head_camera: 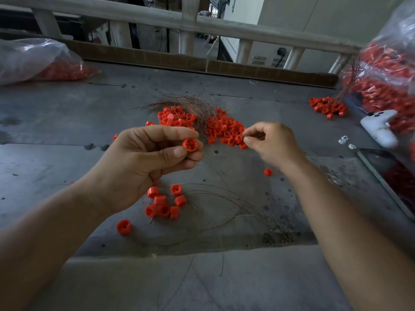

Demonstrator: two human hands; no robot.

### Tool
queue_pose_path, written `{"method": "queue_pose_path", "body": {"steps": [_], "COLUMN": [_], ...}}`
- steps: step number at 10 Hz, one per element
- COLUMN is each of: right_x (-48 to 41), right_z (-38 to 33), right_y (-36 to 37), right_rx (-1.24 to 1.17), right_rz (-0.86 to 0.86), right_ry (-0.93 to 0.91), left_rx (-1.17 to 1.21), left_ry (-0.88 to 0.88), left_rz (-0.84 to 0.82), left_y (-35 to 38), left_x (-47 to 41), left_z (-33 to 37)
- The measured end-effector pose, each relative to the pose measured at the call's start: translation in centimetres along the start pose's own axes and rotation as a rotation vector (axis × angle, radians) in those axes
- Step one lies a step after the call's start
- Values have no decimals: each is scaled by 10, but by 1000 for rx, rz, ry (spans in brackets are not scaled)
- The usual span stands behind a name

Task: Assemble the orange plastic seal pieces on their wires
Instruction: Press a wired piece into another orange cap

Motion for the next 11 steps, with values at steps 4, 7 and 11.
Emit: {"method": "queue_pose_path", "body": {"steps": [4, 7, 11], "right_x": [-5, -4, 28], "right_z": [-15, -18, -57], "right_y": [25, 16, 23], "right_rx": [193, 15, -1010], "right_rz": [-26, 55, -246], "right_ry": [-149, -180, -5], "left_rx": [-8, -26, -82], "left_ry": [-12, -17, -34], "left_rz": [6, 9, 18], "left_y": [1, 1, -2], "left_x": [-1, -1, -1], "left_z": [-4, -4, -7]}}
Point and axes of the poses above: each hand's wrist, its own x-axis away from the middle knuckle, its own y-axis out of the palm, z = x × y, the point moved 9 cm from there along -x, towards the middle knuckle, and after that the axes turned 9 degrees about -x, right-handed, at the moved point
